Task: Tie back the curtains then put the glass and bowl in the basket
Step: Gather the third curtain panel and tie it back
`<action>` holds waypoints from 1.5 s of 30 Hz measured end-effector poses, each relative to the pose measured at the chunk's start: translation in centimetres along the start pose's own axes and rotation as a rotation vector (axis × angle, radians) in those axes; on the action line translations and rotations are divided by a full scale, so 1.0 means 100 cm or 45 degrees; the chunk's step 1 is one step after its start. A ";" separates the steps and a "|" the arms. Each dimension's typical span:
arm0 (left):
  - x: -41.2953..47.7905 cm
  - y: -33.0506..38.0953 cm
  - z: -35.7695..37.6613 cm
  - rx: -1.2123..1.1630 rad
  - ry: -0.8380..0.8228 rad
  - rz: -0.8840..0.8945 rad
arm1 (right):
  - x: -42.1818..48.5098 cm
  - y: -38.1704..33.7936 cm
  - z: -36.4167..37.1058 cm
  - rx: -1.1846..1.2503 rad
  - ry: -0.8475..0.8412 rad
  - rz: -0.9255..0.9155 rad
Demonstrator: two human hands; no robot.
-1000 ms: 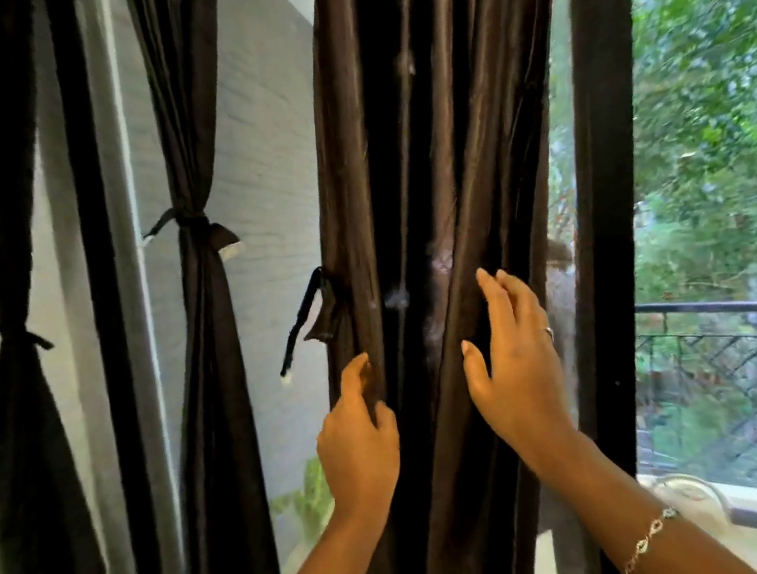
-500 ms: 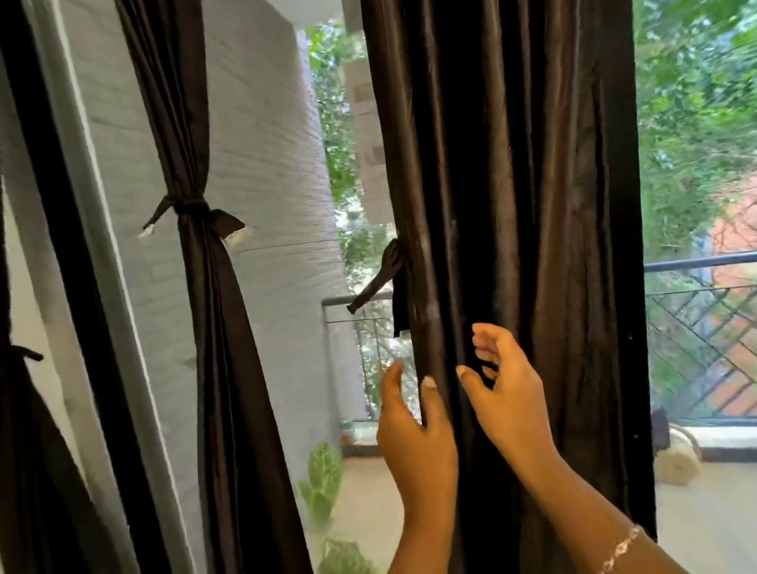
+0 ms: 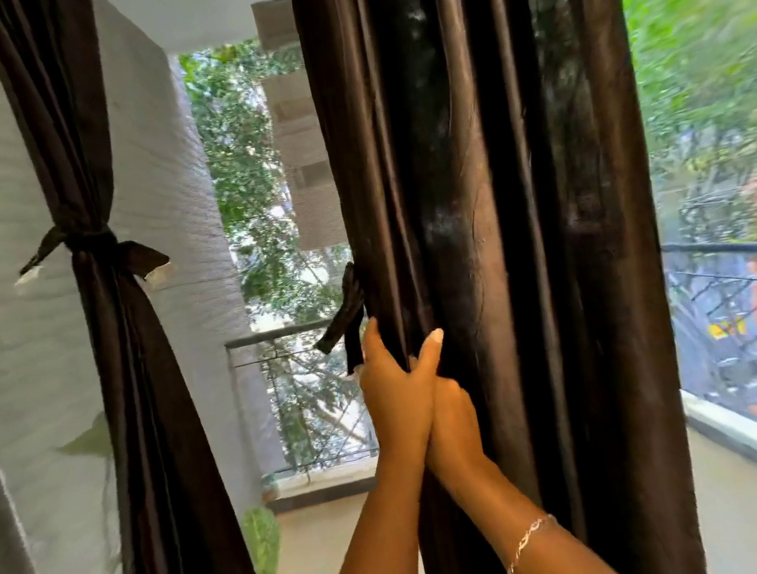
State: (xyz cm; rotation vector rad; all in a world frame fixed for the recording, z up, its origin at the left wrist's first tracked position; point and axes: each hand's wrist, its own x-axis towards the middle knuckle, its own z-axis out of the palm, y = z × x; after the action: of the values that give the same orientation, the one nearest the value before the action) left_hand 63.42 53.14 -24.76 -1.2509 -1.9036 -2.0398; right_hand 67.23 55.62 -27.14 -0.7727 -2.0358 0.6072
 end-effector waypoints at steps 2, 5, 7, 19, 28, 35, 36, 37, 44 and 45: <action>0.003 0.001 0.001 0.016 0.029 0.017 | -0.004 0.004 0.003 -0.091 0.004 -0.021; 0.004 0.003 -0.001 0.090 0.098 0.069 | -0.009 0.013 0.003 -0.043 -0.007 -0.144; 0.003 0.005 -0.003 0.098 0.150 0.088 | -0.018 0.017 -0.005 0.089 0.173 -0.300; -0.007 0.003 0.000 0.158 0.172 0.036 | 0.026 0.060 -0.072 0.674 0.424 0.056; -0.009 -0.004 0.003 0.274 0.166 0.058 | 0.037 0.061 -0.049 0.162 0.301 0.049; -0.012 -0.008 0.011 0.251 0.119 0.108 | 0.004 0.051 -0.017 -0.076 0.132 -0.197; -0.013 -0.008 0.012 0.244 0.104 0.116 | -0.001 0.050 -0.015 -0.065 0.077 -0.213; -0.014 -0.009 0.013 0.235 0.089 0.121 | -0.005 0.049 -0.013 -0.053 0.026 -0.219; -0.018 -0.012 0.022 0.022 -0.028 0.060 | -0.017 0.047 -0.005 0.118 -0.085 -0.230; -0.020 -0.012 0.023 0.000 -0.046 0.046 | -0.019 0.048 -0.006 0.116 -0.097 -0.228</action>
State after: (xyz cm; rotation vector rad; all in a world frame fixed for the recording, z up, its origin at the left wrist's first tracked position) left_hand 65.14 54.52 -27.17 -1.3211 -1.8819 -2.0127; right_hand 69.99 57.70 -31.07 -0.5141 -2.1038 0.6294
